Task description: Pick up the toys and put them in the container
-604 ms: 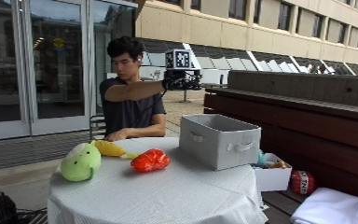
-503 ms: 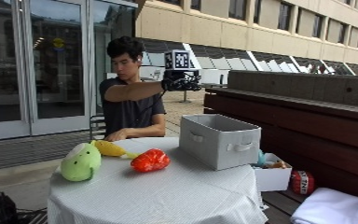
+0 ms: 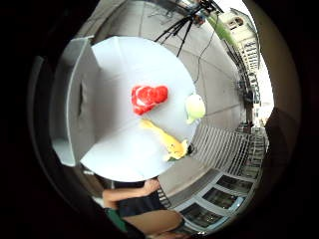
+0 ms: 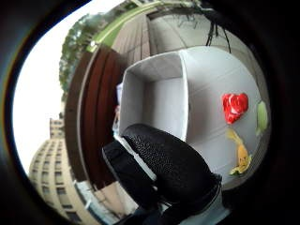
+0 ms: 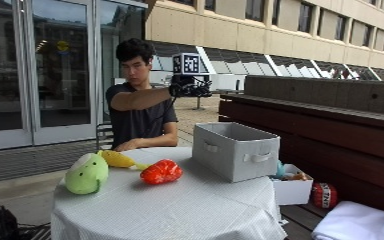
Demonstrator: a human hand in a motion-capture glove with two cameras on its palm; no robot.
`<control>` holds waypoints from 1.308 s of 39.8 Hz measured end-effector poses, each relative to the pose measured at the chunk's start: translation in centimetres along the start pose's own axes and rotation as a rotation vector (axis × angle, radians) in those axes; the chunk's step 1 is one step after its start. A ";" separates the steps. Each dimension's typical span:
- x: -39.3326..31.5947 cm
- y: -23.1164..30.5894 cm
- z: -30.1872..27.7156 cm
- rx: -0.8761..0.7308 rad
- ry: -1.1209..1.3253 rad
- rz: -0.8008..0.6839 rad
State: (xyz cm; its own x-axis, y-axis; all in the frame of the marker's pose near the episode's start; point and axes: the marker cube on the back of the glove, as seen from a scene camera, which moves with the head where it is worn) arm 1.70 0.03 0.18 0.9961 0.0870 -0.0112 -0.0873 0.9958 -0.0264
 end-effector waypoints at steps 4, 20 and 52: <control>1.1 1.4 -0.6 0.030 0.028 -0.107; 7.6 0.1 -0.3 0.105 0.055 -0.135; 17.0 -5.1 18.0 -0.078 0.046 -0.039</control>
State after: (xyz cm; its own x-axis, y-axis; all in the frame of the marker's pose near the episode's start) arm 19.26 -3.09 18.12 0.9975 0.0447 -0.0550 -0.0503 0.9932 -0.1050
